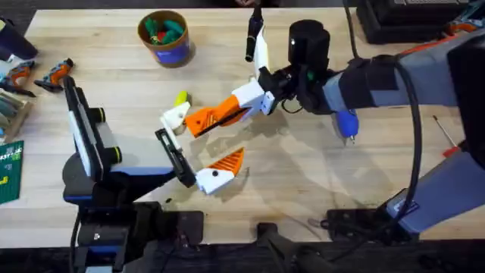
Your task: Pick up the gripper from the table and insert it into the empty holder that is missing its gripper. Then pick up a screw, insert it into the mounting hole, and use the screwdriver to tighten it. Finally, clean up the table by picking up the vegetable and placing it into the bucket.
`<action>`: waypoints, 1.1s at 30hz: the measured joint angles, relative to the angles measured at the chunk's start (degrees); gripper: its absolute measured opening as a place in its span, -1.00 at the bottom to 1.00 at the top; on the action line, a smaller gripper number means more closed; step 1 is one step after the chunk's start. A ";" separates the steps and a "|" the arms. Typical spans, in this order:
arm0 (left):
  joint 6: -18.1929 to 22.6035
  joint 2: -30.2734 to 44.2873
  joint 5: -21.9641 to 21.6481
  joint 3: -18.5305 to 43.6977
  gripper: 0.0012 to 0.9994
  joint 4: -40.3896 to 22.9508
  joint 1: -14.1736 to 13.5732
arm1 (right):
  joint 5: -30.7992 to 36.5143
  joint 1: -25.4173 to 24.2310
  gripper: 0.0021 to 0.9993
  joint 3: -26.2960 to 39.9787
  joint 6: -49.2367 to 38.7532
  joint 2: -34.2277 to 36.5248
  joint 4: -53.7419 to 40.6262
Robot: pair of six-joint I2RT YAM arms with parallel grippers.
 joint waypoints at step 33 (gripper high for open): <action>-0.04 0.02 -0.02 0.00 0.97 -0.01 0.00 | 3.25 1.32 -0.98 0.00 3.63 0.00 0.43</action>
